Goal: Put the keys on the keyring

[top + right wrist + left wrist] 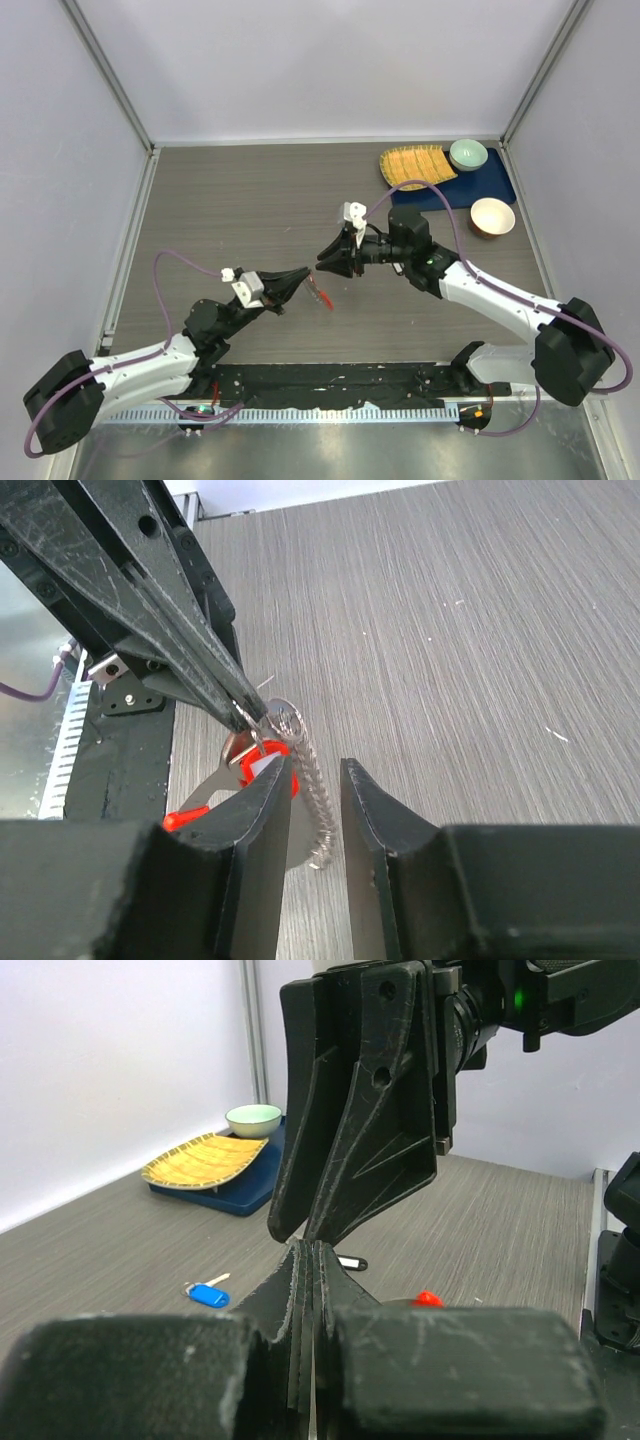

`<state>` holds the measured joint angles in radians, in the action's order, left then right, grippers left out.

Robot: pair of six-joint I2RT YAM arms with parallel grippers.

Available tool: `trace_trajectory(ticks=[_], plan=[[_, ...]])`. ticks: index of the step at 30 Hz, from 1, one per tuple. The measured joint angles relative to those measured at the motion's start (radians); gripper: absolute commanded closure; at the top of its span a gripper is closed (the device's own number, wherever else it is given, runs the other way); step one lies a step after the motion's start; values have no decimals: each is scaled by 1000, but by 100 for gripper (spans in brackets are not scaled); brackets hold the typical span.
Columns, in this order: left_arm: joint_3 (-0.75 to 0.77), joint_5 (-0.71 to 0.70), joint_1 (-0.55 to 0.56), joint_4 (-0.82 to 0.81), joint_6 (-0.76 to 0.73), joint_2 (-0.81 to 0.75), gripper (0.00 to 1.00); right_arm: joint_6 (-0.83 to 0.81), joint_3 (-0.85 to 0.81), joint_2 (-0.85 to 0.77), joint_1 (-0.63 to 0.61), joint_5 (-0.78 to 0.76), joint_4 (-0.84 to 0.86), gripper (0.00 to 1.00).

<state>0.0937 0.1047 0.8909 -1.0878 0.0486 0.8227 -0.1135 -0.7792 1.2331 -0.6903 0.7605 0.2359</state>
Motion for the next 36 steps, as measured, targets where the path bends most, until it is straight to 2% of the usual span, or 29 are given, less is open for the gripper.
trace_trajectory(ticks=[6, 25, 31, 36], plan=[[0, 9, 0, 0, 0, 7, 100, 15, 0, 25, -5, 20, 53, 68], [0, 36, 4, -24, 0, 44, 100, 15, 11, 59, -37, 42, 76, 68], [0, 36, 5, -90, -6, 143, 100, 15, 41, 59, -36, -6, 75, 68], [2, 38, 5, -197, -13, 297, 100, 13, 74, 60, -32, -62, 65, 69]])
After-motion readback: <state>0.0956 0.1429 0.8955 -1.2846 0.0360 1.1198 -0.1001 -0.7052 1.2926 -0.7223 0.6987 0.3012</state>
